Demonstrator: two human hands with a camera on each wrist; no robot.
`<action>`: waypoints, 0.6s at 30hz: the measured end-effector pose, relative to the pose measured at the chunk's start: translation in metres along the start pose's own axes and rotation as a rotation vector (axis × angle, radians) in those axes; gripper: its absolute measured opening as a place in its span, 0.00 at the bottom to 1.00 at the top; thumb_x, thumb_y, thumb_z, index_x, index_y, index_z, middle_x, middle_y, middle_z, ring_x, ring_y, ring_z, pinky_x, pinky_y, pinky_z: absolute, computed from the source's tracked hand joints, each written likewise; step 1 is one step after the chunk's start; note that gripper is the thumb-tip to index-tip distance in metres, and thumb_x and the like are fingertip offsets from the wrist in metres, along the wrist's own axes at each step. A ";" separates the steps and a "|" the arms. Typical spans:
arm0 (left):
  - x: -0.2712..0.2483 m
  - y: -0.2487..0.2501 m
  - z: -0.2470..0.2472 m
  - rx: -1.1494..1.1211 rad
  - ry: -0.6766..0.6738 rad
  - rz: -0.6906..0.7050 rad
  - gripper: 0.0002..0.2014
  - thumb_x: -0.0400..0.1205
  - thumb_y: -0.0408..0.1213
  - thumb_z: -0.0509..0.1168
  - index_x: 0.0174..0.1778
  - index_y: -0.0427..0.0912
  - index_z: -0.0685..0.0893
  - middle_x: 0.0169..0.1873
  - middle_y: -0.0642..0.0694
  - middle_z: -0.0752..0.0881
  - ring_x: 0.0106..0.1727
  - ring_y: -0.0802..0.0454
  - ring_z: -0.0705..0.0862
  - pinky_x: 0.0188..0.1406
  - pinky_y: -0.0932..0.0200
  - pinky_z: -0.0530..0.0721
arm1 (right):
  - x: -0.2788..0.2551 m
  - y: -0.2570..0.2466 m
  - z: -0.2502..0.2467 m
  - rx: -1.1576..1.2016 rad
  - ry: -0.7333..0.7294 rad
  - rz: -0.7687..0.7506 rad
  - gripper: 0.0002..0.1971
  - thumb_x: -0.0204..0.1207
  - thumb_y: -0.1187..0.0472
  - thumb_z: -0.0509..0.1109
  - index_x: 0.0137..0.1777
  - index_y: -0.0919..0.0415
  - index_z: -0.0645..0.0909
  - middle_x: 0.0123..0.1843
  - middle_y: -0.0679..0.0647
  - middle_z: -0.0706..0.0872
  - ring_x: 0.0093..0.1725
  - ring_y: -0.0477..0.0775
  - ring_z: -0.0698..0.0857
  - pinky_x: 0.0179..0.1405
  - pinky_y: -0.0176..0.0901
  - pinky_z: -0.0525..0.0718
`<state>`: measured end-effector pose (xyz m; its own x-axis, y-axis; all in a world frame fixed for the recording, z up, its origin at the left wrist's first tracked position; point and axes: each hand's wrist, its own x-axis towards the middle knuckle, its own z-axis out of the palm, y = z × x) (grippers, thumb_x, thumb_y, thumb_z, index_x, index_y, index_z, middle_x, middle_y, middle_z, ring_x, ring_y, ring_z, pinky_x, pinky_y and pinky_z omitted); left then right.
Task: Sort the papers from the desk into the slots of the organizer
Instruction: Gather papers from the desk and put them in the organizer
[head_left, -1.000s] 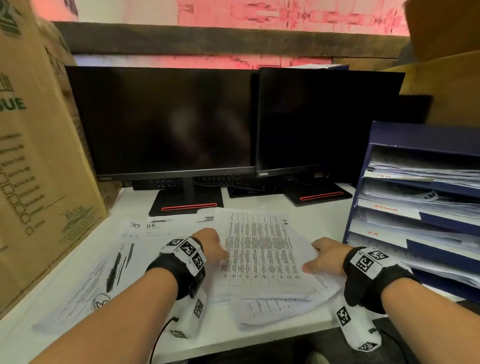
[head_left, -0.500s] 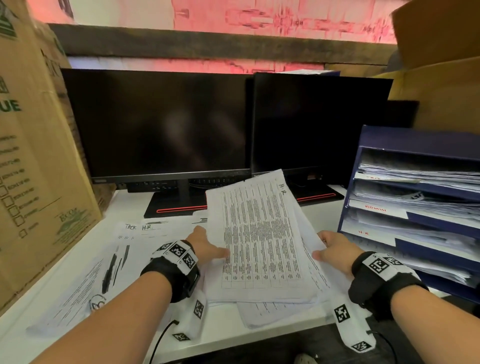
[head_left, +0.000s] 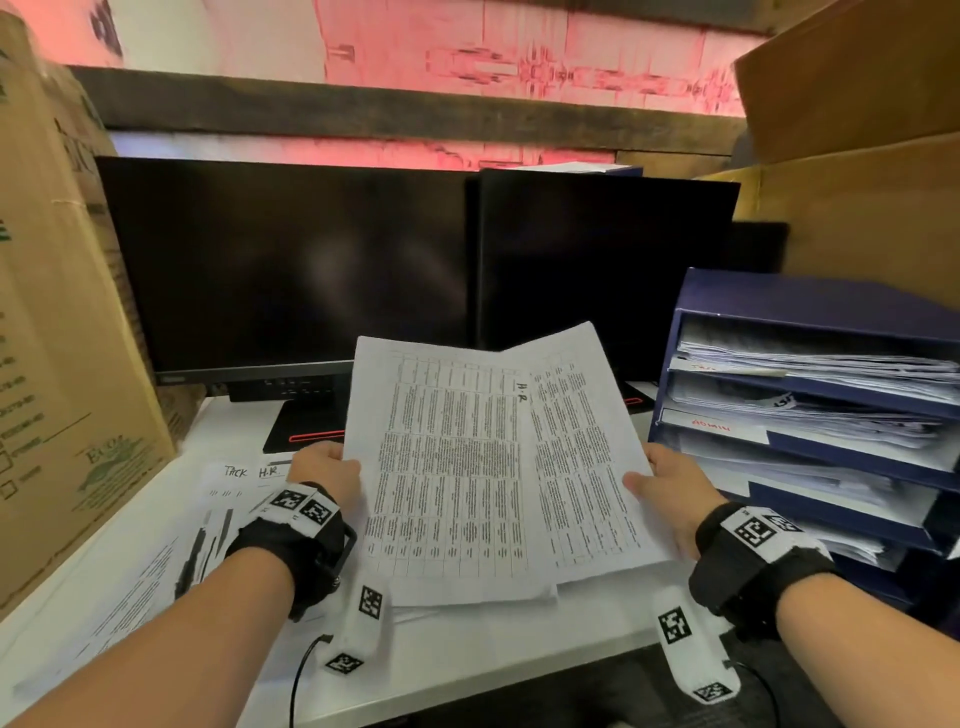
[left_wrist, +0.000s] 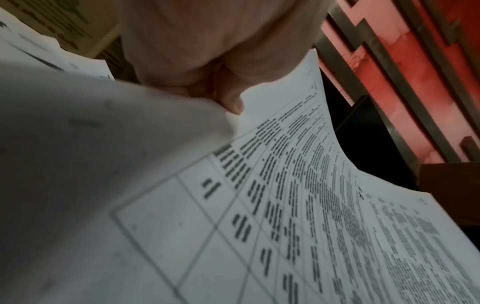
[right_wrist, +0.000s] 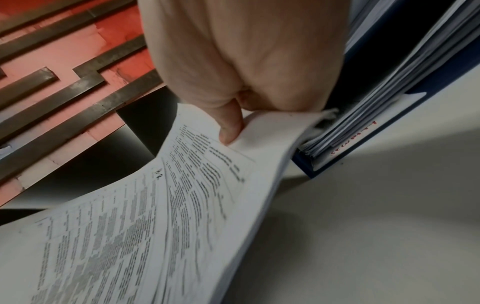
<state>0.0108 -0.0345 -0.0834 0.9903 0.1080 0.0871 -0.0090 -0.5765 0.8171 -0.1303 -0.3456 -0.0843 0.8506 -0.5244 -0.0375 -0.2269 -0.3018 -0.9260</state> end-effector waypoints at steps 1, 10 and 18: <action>0.002 0.000 -0.003 -0.005 0.023 -0.002 0.08 0.80 0.26 0.62 0.36 0.38 0.80 0.34 0.43 0.81 0.36 0.47 0.77 0.31 0.61 0.70 | 0.000 0.000 0.000 0.014 0.014 -0.005 0.12 0.80 0.70 0.64 0.61 0.58 0.81 0.56 0.55 0.89 0.54 0.60 0.88 0.60 0.65 0.84; -0.004 -0.011 -0.022 -0.201 0.246 -0.081 0.09 0.82 0.22 0.55 0.50 0.33 0.80 0.42 0.37 0.78 0.37 0.42 0.75 0.44 0.58 0.70 | -0.003 -0.008 -0.002 0.082 0.049 -0.016 0.11 0.81 0.68 0.64 0.58 0.55 0.81 0.55 0.55 0.89 0.53 0.60 0.89 0.59 0.65 0.85; -0.006 -0.021 -0.037 -0.235 0.220 -0.150 0.13 0.81 0.22 0.55 0.59 0.26 0.80 0.54 0.29 0.83 0.53 0.32 0.81 0.47 0.54 0.73 | -0.006 -0.003 -0.003 0.117 0.070 0.022 0.09 0.81 0.68 0.65 0.55 0.55 0.80 0.56 0.57 0.89 0.53 0.63 0.88 0.59 0.69 0.84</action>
<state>0.0002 0.0064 -0.0799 0.9299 0.3636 0.0561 0.0770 -0.3414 0.9368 -0.1362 -0.3436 -0.0804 0.8100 -0.5853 -0.0356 -0.1845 -0.1967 -0.9630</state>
